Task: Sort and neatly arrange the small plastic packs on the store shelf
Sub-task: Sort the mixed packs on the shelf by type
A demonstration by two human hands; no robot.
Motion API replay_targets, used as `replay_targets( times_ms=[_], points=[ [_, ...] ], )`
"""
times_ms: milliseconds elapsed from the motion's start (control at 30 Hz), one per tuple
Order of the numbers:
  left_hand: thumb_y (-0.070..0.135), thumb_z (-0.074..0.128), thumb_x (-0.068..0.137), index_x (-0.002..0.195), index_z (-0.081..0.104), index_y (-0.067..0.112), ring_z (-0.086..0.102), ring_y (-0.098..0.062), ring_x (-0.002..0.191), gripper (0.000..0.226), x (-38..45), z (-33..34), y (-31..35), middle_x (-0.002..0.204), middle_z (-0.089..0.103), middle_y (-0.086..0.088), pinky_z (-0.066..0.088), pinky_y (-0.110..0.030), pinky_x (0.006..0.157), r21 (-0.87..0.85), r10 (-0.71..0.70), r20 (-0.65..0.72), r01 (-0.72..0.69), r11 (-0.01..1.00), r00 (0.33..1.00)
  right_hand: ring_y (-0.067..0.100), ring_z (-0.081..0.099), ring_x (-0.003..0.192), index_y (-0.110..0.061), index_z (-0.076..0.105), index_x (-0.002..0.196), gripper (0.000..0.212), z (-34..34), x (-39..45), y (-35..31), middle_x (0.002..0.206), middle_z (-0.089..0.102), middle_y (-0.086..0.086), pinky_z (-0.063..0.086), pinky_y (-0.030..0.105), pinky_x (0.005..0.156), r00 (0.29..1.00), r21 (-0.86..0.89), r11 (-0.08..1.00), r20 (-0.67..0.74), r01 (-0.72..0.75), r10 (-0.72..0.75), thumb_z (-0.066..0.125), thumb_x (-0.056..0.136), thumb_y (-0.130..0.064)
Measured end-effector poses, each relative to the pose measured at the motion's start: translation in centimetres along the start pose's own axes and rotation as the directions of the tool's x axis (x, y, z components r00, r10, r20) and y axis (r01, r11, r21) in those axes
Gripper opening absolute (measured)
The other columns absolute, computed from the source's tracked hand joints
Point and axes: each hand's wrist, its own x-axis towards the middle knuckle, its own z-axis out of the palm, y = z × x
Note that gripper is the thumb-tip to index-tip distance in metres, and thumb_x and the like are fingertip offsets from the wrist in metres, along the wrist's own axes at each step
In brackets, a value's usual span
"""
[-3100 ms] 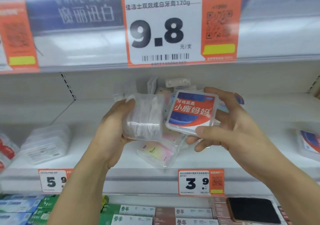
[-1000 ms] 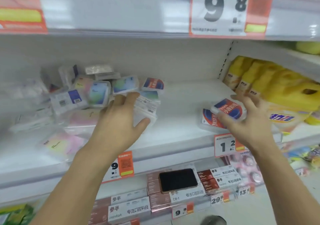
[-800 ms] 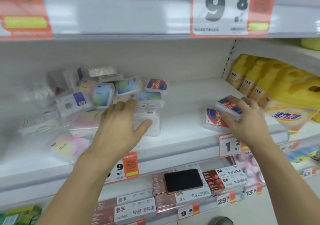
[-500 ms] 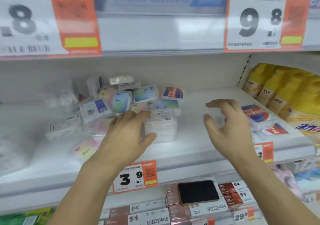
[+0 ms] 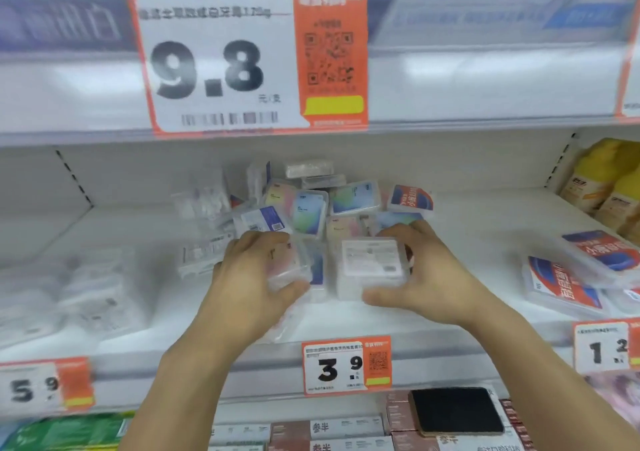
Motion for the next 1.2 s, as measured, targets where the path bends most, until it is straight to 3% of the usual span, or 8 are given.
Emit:
replay_targets(
  times_ms=[100, 200, 333, 467, 633, 733, 933, 1200],
  points=[
    [0.069, 0.064, 0.063, 0.133, 0.045, 0.039, 0.041, -0.01, 0.127, 0.079, -0.3, -0.9, 0.3, 0.133, 0.046, 0.02, 0.037, -0.028, 0.105, -0.051, 0.038, 0.005, -0.038, 0.998, 0.999, 0.001, 0.053, 0.111, -0.043, 0.05, 0.114, 0.067, 0.4, -1.1, -0.4, 0.127, 0.043, -0.011, 0.047, 0.011, 0.087, 0.984, 0.069, 0.986, -0.113, 0.149, -0.141, 0.086, 0.062, -0.021],
    [0.074, 0.071, 0.059, 0.12, 0.043, 0.055, 0.049, 0.009, 0.113, 0.07, -1.2, -2.1, 2.1, 0.122, 0.043, 0.036, 0.04, -0.013, 0.091, -0.37, 0.019, 0.038, -0.004, 0.929, 0.999, 0.002, 0.052, 0.119, -0.044, 0.052, 0.122, 0.071, 1.0, -2.3, -1.6, 0.131, 0.045, -0.02, 0.052, 0.016, 0.084, 0.949, 0.129, 0.956, -0.212, 0.263, -0.233, 0.087, 0.068, -0.014],
    [0.067, 0.077, 0.058, 0.124, 0.047, 0.048, 0.059, 0.005, 0.11, 0.075, -2.3, -2.4, 4.4, 0.12, 0.061, 0.023, 0.05, -0.02, 0.09, -0.6, 0.112, 0.143, -0.004, 0.8, 0.983, 0.016, 0.052, 0.126, -0.036, 0.053, 0.127, 0.074, 2.4, -3.3, -3.3, 0.131, 0.05, -0.011, 0.058, 0.022, 0.078, 0.894, 0.241, 0.905, -0.376, 0.35, -0.245, 0.088, 0.069, -0.009],
    [0.042, 0.088, 0.06, 0.117, 0.053, 0.042, 0.066, -0.001, 0.1, 0.067, -2.6, -2.1, 4.8, 0.108, 0.068, 0.019, 0.056, -0.027, 0.086, -0.632, 0.106, 0.086, -0.029, 0.775, 0.991, 0.019, 0.039, 0.142, -0.03, 0.04, 0.144, 0.083, 2.9, -4.2, -4.6, 0.148, 0.041, -0.01, 0.053, 0.028, 0.096, 0.914, 0.343, 0.859, -0.278, 0.381, -0.295, 0.073, 0.076, 0.004],
    [0.034, 0.085, 0.058, 0.117, 0.049, 0.045, 0.065, 0.005, 0.095, 0.069, -2.4, -2.8, 3.4, 0.107, 0.066, 0.02, 0.052, -0.011, 0.075, -0.617, -0.017, -0.05, -0.018, 0.787, 0.999, 0.007, 0.046, 0.134, -0.022, 0.043, 0.144, 0.075, 0.8, -2.0, -2.6, 0.146, 0.046, -0.01, 0.039, 0.021, 0.108, 0.935, 0.09, 0.959, -0.264, 0.268, -0.237, 0.061, 0.076, 0.004],
    [0.026, 0.086, 0.062, 0.109, 0.047, 0.047, 0.064, 0.008, 0.087, 0.064, -2.1, -3.1, 2.9, 0.101, 0.064, 0.022, 0.048, -0.006, 0.06, -0.645, -0.095, -0.125, -0.008, 0.764, 0.988, 0.011, 0.053, 0.103, -0.016, 0.061, 0.125, 0.043, -1.6, 2.6, -0.5, 0.132, 0.053, 0.007, 0.031, -0.003, 0.082, 0.915, -0.021, 0.999, -0.403, -0.042, 0.03, 0.066, 0.084, -0.005],
    [0.028, 0.086, 0.062, 0.116, 0.048, 0.04, 0.061, 0.011, 0.092, 0.068, -1.7, -2.4, 3.2, 0.107, 0.062, 0.023, 0.044, -0.001, 0.065, -0.647, -0.112, -0.143, -0.007, 0.763, 0.983, 0.037, 0.055, 0.122, -0.009, 0.025, 0.151, 0.069, -3.6, 10.2, 4.3, 0.141, 0.051, 0.02, 0.041, 0.033, 0.082, 0.782, 0.003, 0.797, -0.19, -0.604, 0.593, 0.051, 0.098, -0.044],
    [0.028, 0.086, 0.063, 0.118, 0.049, 0.038, 0.064, 0.01, 0.09, 0.067, -1.7, -2.3, 3.7, 0.105, 0.064, 0.02, 0.046, -0.003, 0.063, -0.677, -0.118, -0.145, -0.012, 0.736, 0.982, 0.031, 0.065, 0.098, -0.014, 0.039, 0.14, 0.067, -3.4, 9.1, 4.7, 0.112, 0.065, 0.008, 0.048, 0.029, 0.073, 0.825, 0.021, 0.941, -0.473, -0.339, 0.308, 0.076, 0.084, -0.022]
  ],
)
